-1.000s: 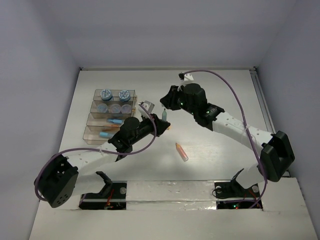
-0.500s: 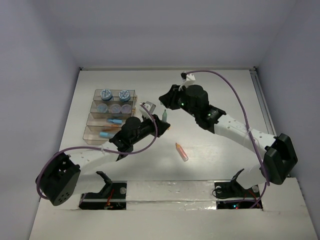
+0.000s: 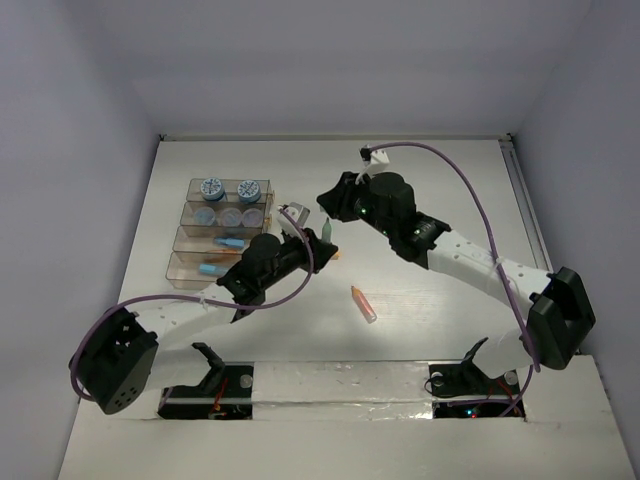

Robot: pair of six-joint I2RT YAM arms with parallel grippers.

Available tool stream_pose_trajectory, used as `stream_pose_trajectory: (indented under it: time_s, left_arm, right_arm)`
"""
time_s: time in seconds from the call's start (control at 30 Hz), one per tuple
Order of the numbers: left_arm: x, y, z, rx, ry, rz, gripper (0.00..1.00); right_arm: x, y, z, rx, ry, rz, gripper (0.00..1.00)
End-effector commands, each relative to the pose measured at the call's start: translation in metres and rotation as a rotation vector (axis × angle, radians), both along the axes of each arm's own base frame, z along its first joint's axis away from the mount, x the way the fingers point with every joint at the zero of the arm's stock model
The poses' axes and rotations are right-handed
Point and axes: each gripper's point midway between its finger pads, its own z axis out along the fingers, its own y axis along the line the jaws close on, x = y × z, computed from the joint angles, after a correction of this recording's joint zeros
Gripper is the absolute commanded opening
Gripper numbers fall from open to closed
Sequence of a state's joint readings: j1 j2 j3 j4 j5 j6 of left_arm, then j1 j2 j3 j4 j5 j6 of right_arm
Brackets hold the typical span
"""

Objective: Sort the stationery into containers
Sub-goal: Close the pen cap on the pen.

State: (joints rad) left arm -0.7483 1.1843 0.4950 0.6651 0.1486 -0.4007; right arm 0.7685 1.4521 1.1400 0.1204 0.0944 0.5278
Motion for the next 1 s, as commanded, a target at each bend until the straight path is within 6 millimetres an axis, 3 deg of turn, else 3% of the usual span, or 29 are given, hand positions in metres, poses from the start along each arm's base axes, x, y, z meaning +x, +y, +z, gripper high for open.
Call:
stream_pose_trajectory:
  time_s: [0.0, 0.57, 0.8, 0.97]
  left_arm:
    - [0.009, 0.002, 0.034, -0.053, -0.082, 0.025, 0.0]
    - [0.013, 0.005, 0.041, -0.066, -0.097, 0.041, 0.0]
    - [0.01, 0.006, 0.048, -0.081, -0.094, 0.038, 0.0]
    - [0.01, 0.007, 0.059, -0.105, -0.099, 0.045, 0.0]
  right_arm:
    - [-0.004, 0.003, 0.014, 0.026, -0.048, 0.0, 0.01]
    - [-0.008, 0.006, 0.001, 0.022, -0.024, 0.004, 0.01]
    - [-0.021, 0.011, 0.005, 0.047, -0.079, 0.004, 0.0]
    - [-0.033, 0.012, -0.003, 0.065, -0.087, 0.002, 0.0]
